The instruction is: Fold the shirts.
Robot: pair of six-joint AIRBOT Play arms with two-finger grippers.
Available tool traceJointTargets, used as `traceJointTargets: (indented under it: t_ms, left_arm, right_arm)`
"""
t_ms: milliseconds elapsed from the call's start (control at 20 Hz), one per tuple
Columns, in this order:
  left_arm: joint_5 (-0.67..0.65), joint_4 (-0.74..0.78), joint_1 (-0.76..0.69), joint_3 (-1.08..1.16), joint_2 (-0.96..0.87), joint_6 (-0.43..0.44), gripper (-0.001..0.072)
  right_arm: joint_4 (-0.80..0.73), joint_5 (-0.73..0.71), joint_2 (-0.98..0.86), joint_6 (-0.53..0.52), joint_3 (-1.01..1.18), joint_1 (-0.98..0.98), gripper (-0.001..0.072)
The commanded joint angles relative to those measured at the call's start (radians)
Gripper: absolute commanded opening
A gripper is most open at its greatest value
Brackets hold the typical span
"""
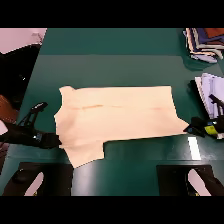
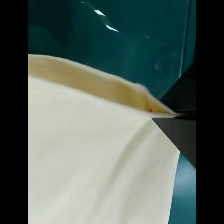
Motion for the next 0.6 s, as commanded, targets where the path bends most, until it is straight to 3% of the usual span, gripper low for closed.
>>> traceJointTargets:
  t_ms: [0, 200, 400, 550]
  left_arm:
    - [-0.051, -0.003, 0.0, 0.098, 0.032, -0.023, 0.0021]
    - [0.157, 0.003, 0.0, 0.196, -0.092, 0.035, 0.0021]
    - [0.33, 0.046, 0.0, 0.311, -0.336, 0.113, 0.0022]
    - [0.427, 0.074, 0.0, 0.402, -0.514, 0.119, 0.0023]
  right_arm:
    - [-0.03, 0.077, 0.111, 0.022, 0.007, -0.031, 0.0012]
    - [-0.014, -0.032, 0.008, 0.031, 0.03, 0.093, 0.0013]
    - [-0.014, -0.238, -0.213, 0.064, 0.215, 0.232, 0.0013]
    - [-0.013, -0.246, -0.401, 0.065, 0.388, 0.246, 0.0013]
